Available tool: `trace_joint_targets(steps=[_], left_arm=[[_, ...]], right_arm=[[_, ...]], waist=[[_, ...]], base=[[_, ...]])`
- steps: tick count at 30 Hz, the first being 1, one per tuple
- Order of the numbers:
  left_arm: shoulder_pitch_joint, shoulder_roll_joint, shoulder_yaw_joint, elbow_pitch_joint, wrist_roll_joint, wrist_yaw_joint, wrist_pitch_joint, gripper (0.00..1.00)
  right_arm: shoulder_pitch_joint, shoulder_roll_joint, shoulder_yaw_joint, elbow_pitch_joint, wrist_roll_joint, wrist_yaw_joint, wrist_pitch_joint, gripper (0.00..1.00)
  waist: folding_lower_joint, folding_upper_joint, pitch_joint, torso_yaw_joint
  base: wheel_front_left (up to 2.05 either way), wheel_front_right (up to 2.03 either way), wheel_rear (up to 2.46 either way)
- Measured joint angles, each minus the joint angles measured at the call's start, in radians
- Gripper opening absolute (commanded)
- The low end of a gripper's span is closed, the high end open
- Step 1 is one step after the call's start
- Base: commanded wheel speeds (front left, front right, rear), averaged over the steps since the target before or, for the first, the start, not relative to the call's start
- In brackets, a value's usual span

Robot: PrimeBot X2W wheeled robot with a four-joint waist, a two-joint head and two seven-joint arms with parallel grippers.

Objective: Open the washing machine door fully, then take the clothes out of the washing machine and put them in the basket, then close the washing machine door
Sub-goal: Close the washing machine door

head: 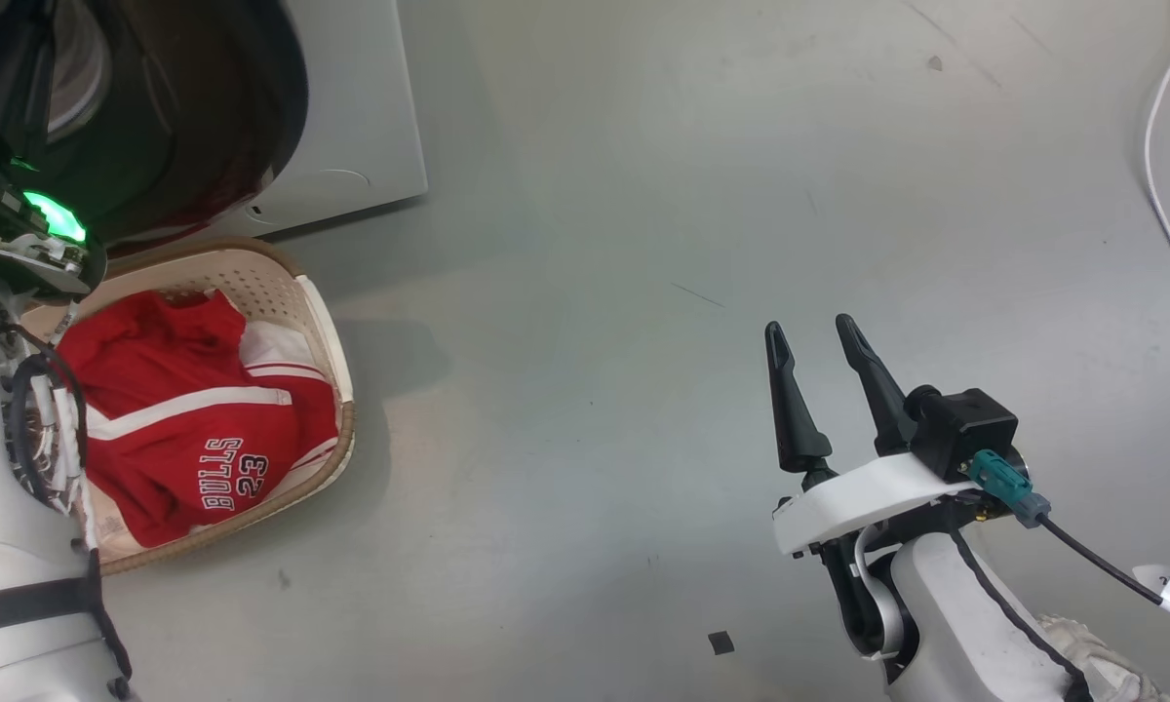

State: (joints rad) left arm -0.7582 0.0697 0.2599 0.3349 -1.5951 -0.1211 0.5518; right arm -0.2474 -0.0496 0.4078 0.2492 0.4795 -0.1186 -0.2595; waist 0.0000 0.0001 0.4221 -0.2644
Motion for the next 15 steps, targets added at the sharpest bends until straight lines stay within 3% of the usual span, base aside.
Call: trace_joint_targets(steps=[15], left_arm=[[0.110,-0.027,0.033,-0.021,-0.013,0.000,-0.051,0.00]], right_arm=[[-0.005,0.000,-0.014,0.054,-0.034,0.000,0.000,1.00]], waist=[[0.0000,0.0000,-0.093,0.103]], base=[[0.00,0.00,0.00]])
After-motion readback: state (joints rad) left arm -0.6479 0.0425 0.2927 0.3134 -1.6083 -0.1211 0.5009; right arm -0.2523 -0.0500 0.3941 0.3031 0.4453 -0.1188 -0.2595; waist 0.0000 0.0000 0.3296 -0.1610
